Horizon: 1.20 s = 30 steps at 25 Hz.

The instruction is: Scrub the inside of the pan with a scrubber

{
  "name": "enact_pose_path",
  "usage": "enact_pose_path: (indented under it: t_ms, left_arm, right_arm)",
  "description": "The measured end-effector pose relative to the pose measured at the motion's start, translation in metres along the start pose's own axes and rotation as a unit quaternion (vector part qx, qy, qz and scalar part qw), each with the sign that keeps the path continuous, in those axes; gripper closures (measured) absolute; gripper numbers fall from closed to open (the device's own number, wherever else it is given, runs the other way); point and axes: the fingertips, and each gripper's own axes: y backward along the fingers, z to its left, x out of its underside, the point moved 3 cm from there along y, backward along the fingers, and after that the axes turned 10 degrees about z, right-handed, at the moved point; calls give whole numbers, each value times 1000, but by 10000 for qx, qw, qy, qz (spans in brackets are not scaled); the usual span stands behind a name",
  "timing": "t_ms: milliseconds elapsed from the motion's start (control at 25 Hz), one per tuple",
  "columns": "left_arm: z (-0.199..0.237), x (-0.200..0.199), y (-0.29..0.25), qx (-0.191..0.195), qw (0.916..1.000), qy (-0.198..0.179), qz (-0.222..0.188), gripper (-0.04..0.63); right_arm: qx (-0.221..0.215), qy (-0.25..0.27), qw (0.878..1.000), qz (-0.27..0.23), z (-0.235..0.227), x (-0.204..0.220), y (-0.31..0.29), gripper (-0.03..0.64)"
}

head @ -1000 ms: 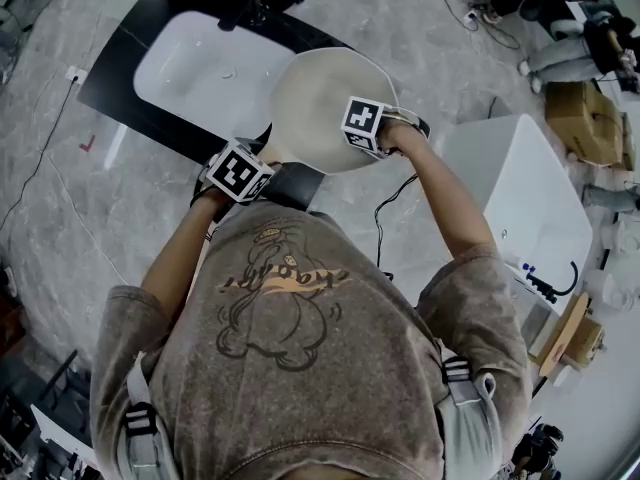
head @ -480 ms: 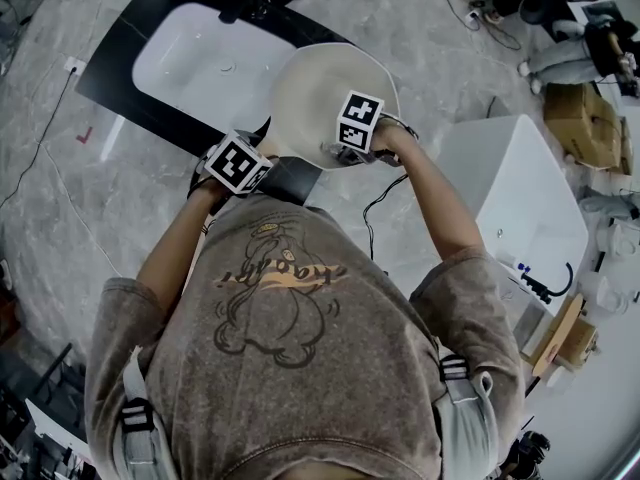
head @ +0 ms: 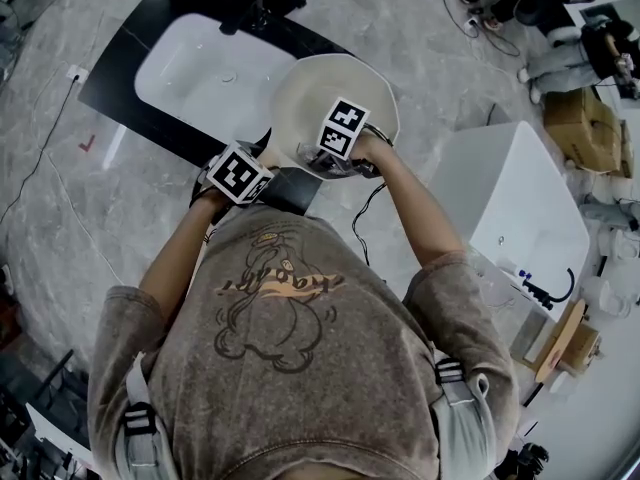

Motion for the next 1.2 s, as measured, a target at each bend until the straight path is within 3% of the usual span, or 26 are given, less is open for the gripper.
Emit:
enact_pose_path:
  t_ms: [440, 720, 920, 1200]
  left_arm:
    - [-2, -1, 1, 19, 10000, -47, 35, 368]
    - [-3, 0, 0, 42, 9999, -78, 50, 368]
    - [-2, -1, 2, 59, 9999, -99, 11, 368]
    - [-3, 0, 1, 114, 9999, -62, -50, 368]
  right_arm:
    - [53, -289, 9939, -1066, -12, -42, 4, 531]
    - [797, -589, 9786, -1804, -40, -63, 10, 532]
    - [987, -746, 9672, -2220, -60, -76, 25, 532]
    - [1552, -904, 9572, -2268, -91, -83, 49, 534]
